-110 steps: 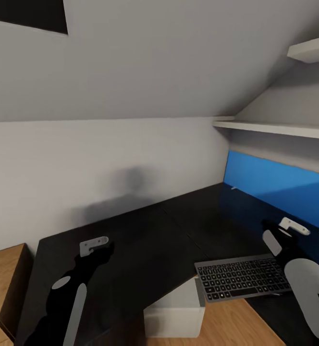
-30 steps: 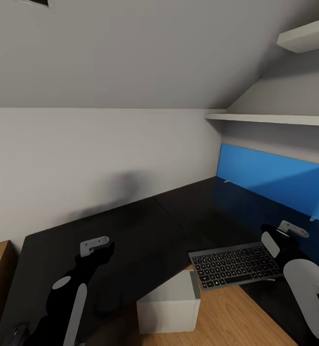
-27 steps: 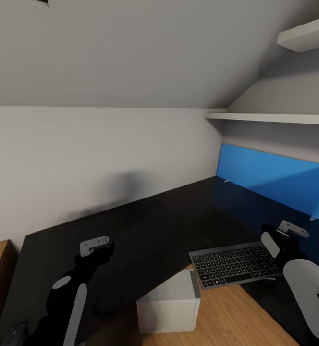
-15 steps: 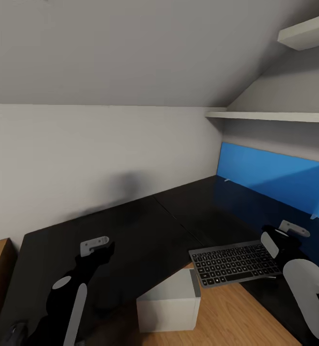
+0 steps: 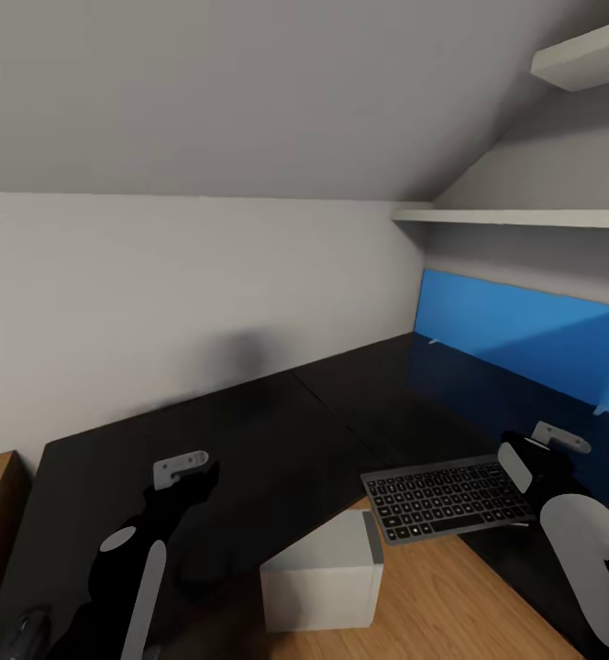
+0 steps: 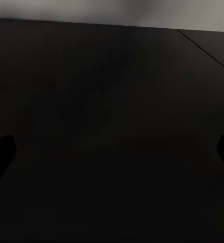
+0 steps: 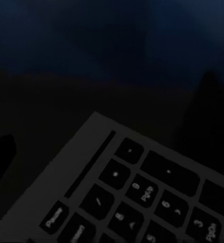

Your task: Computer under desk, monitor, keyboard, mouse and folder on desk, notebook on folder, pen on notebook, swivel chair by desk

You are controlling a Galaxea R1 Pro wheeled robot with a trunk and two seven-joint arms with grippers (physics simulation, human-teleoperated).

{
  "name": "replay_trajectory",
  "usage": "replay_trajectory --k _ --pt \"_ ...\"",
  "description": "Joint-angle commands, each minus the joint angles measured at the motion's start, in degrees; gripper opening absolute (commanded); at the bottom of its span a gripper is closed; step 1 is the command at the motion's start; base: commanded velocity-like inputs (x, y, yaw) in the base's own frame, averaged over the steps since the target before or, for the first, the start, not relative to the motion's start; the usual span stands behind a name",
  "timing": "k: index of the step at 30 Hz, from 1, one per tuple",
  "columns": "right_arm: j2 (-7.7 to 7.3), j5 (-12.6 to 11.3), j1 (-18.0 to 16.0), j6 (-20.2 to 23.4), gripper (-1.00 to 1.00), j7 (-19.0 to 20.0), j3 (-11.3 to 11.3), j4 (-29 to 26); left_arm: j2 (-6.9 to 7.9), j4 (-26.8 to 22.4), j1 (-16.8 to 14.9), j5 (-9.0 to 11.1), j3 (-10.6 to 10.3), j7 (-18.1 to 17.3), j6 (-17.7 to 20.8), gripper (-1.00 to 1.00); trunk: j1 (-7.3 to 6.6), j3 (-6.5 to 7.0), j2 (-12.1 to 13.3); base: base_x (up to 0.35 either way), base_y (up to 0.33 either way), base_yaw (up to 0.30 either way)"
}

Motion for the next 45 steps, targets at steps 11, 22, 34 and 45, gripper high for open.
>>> replay_trajectory --k 11,22,34,45 --pt "-0.01 0.04 -0.02 0.4 1.0 -0.26 0.05 -0.13 -0.03 -0.07 -0.05 0.34 -0.05 0.24 0.31 1.0 2.42 -2.04 -4.46 0.0 0.0 0.0" --pt "0.07 0.06 -0.02 0.47 1.0 -0.29 0.05 -0.13 -0.03 -0.07 -0.06 0.33 -0.05 0.26 0.36 1.0 3.3 -2.76 -6.06 0.0 0.0 0.0" --pt "0.13 0.06 -0.02 0.63 1.0 -0.31 0.05 -0.13 -0.03 -0.07 -0.03 0.34 -0.05 0.31 0.4 1.0 5.49 -4.56 -10.07 0.0 0.0 0.0" --pt "0.17 0.06 -0.02 0.75 1.0 -0.25 0.05 -0.13 -0.03 0.01 -0.01 0.28 -0.06 0.31 0.47 1.0 7.03 -5.81 -12.88 0.0 0.0 0.0"
